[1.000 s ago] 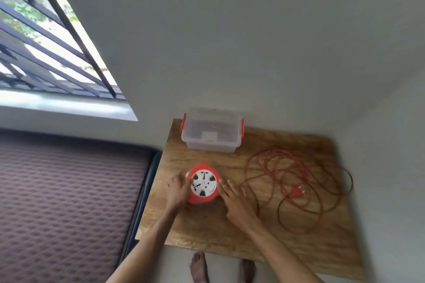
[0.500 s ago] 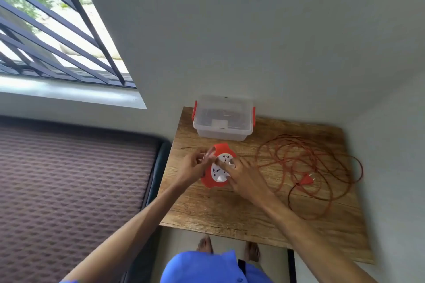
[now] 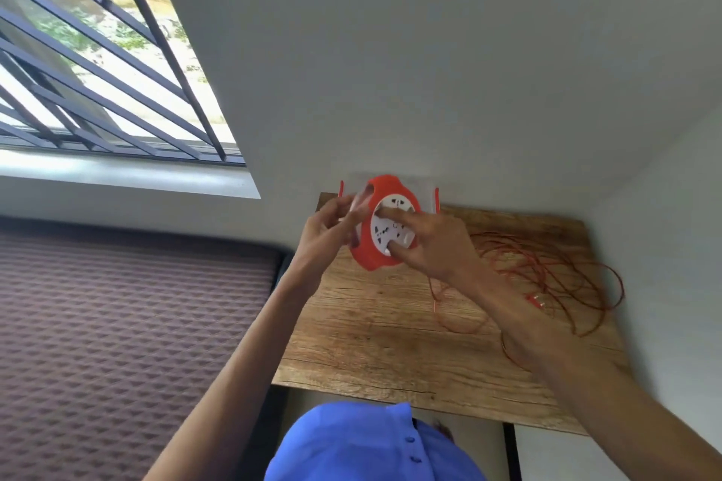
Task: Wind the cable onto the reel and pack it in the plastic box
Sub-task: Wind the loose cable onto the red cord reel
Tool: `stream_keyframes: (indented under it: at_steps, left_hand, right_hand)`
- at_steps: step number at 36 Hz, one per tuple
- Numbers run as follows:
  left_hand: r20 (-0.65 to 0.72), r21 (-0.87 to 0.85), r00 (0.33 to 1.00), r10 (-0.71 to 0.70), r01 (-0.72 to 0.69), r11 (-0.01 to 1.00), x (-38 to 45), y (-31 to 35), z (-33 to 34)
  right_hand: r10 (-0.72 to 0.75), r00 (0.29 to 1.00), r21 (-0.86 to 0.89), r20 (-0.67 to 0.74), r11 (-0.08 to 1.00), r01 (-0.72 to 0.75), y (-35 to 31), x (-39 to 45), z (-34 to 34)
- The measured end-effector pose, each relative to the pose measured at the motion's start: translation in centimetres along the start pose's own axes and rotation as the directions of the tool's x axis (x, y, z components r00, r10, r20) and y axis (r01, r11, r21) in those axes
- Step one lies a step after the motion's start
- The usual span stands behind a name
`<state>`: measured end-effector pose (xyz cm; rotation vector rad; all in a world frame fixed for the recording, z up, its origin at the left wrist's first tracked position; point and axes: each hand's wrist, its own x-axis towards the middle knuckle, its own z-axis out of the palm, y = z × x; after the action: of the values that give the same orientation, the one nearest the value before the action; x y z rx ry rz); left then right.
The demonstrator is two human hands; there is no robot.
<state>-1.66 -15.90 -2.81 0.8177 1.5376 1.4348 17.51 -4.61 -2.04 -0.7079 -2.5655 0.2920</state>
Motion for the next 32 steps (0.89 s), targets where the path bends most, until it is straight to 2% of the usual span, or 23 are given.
stream_keyframes:
  at_steps: [3,6,9,12,15,17,20,23,27,29,30,32]
  left_hand:
    - [0.052,-0.083,0.999,-0.010,0.014,0.996,0.1,1.8,0.4]
    - [0.205,-0.191,0.979,0.019,0.021,0.981,0.6,3.0,1.2]
    - [0.278,-0.456,0.954,0.114,0.026,0.889,0.6,3.6,2.1]
    - [0.351,-0.550,0.923,0.156,0.068,0.833,0.4,4.5,3.3]
    - [0.449,-0.508,0.873,0.190,0.074,0.858,0.7,4.8,4.2]
    - [0.509,-0.490,0.827,0.239,0.050,0.870,1.0,4.8,4.5]
    - [0.571,-0.507,0.757,0.318,0.021,0.861,1.9,4.6,4.9]
    - [0.539,-0.514,0.795,0.279,0.048,0.856,2.0,4.4,6.2]
    - [0.519,-0.506,0.771,0.368,-0.069,0.860,2.6,4.1,7.6]
    - [0.524,-0.514,0.786,0.328,-0.015,0.858,3.1,4.0,8.4]
    - [0.527,-0.522,0.789,0.315,0.008,0.853,3.4,3.7,8.7]
    - [0.497,-0.567,0.807,0.320,0.022,0.824,3.6,2.8,8.9]
  right_hand:
    - [-0.025,0.996,0.048,-0.083,0.998,0.029,-0.1,1.0,-2.3]
    - [-0.038,0.986,0.080,-0.163,0.995,0.052,-0.5,1.7,-4.4]
    - [0.109,0.975,0.255,-0.195,0.965,-0.057,-1.5,1.8,-5.5]
    - [0.310,0.948,0.558,-0.078,0.801,-0.216,-2.5,1.7,-6.3]
    - [0.367,0.927,0.765,0.083,0.572,-0.295,-2.8,1.8,-7.1]
    - [0.378,0.918,0.796,0.118,0.517,-0.315,-2.4,1.9,-7.7]
    - [0.402,0.906,0.791,0.136,0.507,-0.344,-1.7,2.2,-8.4]
    - [0.497,0.853,0.771,0.160,0.477,-0.423,-1.2,2.5,-8.6]
    - [0.601,0.741,0.704,0.298,0.386,-0.596,0.4,2.7,-8.8]
    - [0.582,0.752,0.682,0.309,0.415,-0.602,1.1,2.5,-8.6]
    - [0.559,0.793,0.663,0.241,0.502,-0.555,1.3,2.3,-8.3]
    - [0.431,0.902,0.508,-0.034,0.784,-0.356,1.7,1.7,-7.9]
